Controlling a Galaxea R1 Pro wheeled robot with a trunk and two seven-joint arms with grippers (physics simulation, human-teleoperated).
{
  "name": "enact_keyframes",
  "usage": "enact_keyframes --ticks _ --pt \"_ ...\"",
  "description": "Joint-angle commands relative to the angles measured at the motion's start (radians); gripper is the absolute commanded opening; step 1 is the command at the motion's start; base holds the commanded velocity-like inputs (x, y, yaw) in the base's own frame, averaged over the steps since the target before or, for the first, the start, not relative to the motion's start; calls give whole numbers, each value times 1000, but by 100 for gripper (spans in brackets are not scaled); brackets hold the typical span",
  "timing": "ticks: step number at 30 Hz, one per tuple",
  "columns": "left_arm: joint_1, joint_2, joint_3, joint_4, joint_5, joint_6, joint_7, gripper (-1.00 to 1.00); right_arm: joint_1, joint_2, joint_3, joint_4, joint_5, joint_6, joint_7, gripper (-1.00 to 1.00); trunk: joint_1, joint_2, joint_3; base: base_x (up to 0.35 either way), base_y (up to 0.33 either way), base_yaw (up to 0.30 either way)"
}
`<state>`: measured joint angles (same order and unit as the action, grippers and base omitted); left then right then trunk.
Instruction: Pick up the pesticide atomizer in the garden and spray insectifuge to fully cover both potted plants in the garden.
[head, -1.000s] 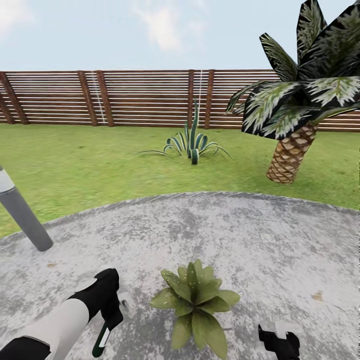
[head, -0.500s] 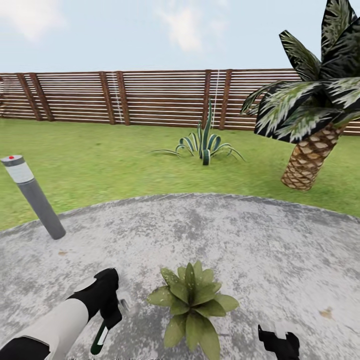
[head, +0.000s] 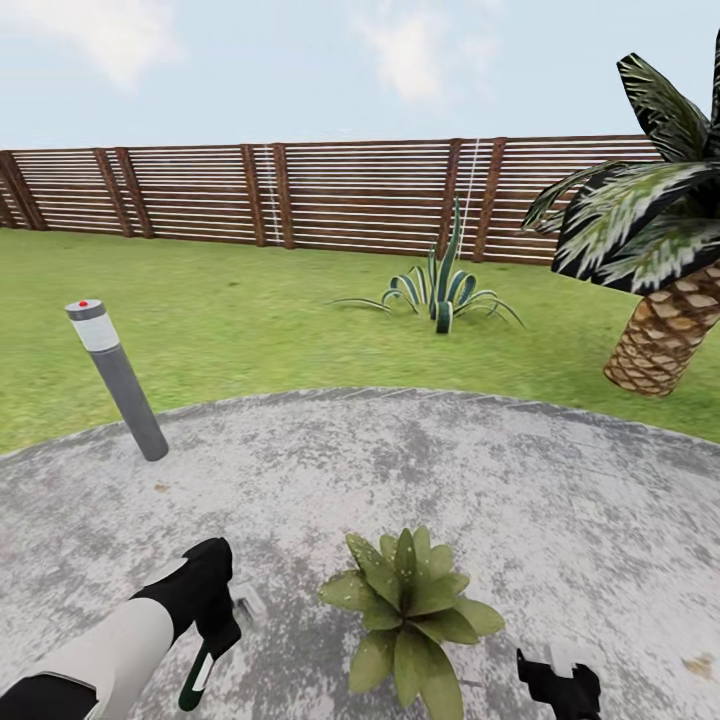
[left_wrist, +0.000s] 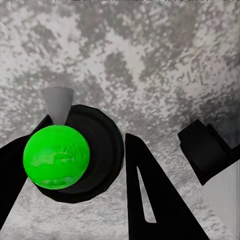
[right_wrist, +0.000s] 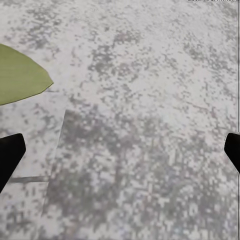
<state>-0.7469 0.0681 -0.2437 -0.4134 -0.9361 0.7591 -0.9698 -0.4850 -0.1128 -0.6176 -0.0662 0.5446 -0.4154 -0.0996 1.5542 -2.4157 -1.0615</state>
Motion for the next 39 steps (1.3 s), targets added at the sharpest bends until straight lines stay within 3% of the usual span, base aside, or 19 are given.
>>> enact_keyframes --ticks 1,10,24,33,39 --pt "0 -1 -2 -2 -7 3 -9 -100 -1 -1 -5 2 11 -3 -6 100 0 0 -1 0 0 12" --pt "0 -7 -2 -3 -7 3 -9 -100 -1 -4 -5 2 11 -3 -5 100 0 0 -1 0 -17 1" --pt "0 -10 -2 -2 -7 3 -9 -100 -1 -2 -5 2 11 -3 -5 100 0 0 -1 0 -257 9" --pt "0 -10 -2 -5 -7 3 -9 -100 0 -1 -5 2 11 -3 -5 100 0 0 -1 0 -271 249" --pt "0 -8 -1 -1 -7 3 -9 -100 -1 -1 -5 2 11 -3 -5 100 0 0 -1 0 -37 277"
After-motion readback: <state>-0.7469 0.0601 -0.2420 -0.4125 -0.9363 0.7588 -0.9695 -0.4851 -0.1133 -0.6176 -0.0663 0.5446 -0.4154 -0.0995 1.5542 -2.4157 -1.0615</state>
